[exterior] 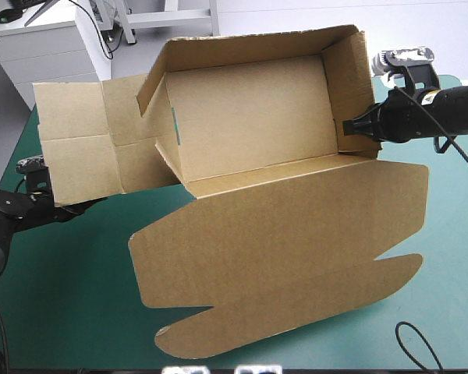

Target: Fold the box

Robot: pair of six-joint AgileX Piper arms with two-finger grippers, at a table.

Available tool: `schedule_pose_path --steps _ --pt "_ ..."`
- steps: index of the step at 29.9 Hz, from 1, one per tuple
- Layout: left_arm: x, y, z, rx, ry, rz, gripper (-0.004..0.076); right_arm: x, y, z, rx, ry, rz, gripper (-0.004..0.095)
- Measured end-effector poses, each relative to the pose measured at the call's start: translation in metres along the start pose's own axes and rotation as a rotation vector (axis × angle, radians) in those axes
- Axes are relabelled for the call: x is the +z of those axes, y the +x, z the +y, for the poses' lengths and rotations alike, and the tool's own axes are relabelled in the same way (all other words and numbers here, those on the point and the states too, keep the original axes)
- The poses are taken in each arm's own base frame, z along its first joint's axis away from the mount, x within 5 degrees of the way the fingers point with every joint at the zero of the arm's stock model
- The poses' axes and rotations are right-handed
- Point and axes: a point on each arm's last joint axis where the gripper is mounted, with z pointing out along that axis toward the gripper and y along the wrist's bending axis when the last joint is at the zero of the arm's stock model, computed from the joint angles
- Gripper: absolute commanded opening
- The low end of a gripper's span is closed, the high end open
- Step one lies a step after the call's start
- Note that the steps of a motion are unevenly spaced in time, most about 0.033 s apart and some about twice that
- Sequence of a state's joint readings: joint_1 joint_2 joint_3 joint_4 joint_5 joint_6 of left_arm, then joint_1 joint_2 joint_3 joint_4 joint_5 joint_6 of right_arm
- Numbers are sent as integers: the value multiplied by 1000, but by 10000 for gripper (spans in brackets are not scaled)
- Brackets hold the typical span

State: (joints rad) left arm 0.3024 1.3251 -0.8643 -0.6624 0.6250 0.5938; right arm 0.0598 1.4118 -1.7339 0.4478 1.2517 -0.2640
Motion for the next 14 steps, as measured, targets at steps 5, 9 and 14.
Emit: schedule_pose_path --steps 5,9,14 --pt "9 1 -16 20 106 20 -8 1 0 6 -20 -17 2 -19" --pt "9 -2 -34 -7 222 13 -8 3 0 11 -41 -29 6 -18" --pt "1 -12 -48 -43 338 -6 -8 13 -1 6 -36 -28 31 -17"
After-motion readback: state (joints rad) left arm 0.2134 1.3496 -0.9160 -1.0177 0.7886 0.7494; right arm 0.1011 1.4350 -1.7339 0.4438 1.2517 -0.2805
